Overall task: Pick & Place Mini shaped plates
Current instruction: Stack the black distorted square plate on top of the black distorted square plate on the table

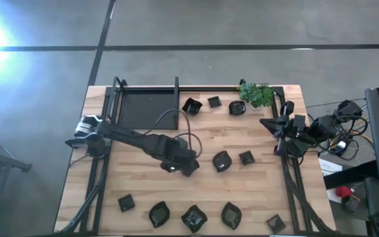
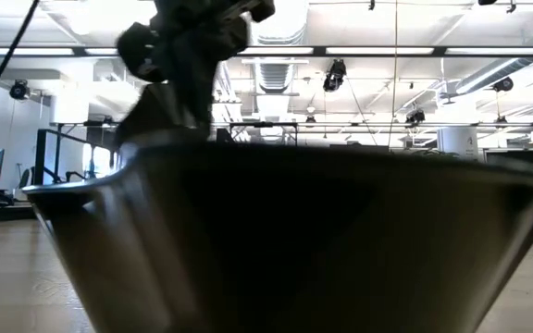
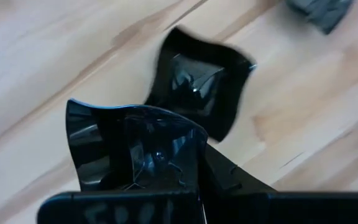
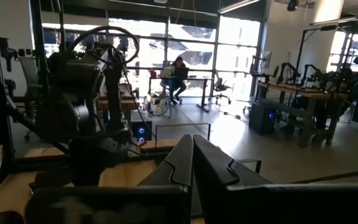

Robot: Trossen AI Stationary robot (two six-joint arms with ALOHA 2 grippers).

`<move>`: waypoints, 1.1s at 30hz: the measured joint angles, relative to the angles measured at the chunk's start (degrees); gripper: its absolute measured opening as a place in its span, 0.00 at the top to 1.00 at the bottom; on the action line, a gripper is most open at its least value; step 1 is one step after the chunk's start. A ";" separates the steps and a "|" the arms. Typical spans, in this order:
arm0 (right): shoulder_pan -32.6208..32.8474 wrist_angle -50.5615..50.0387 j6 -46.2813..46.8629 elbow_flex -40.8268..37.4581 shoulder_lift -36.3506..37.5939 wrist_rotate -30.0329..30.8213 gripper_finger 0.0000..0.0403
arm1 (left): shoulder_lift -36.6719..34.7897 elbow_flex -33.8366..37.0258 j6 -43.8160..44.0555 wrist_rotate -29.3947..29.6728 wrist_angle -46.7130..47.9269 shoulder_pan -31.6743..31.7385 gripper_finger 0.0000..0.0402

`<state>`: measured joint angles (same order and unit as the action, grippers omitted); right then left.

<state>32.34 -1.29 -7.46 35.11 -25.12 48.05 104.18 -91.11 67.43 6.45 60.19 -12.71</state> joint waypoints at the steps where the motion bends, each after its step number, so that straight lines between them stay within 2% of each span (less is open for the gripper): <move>1: 0.01 0.00 0.00 0.00 0.00 0.00 0.98 | 0.91 -1.36 -1.11 0.05 0.02 0.16 1.00; 6: 0.02 0.02 -0.20 0.00 0.00 0.00 0.98 | 4.20 -6.30 -7.13 1.85 -0.06 0.65 1.00; 11: 0.00 0.00 -0.03 0.00 -0.01 0.00 0.98 | 6.21 -8.12 -10.27 4.02 -0.84 1.01 1.00; 17: 0.00 -0.01 0.00 0.00 -0.02 0.00 0.98 | 8.34 -8.07 -12.39 4.24 -7.31 0.85 1.00; 27: 0.01 -0.01 -0.18 0.00 -0.02 0.02 0.98 | 9.02 -7.83 -13.79 3.48 -6.85 0.74 1.00; 33: 0.01 -0.01 -0.19 0.00 -0.02 0.03 0.98 | 9.02 -4.96 -13.68 3.48 -6.97 0.50 1.00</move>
<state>32.34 -1.30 -7.65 35.11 -25.15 48.08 113.21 -96.07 53.75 9.93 53.23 -12.21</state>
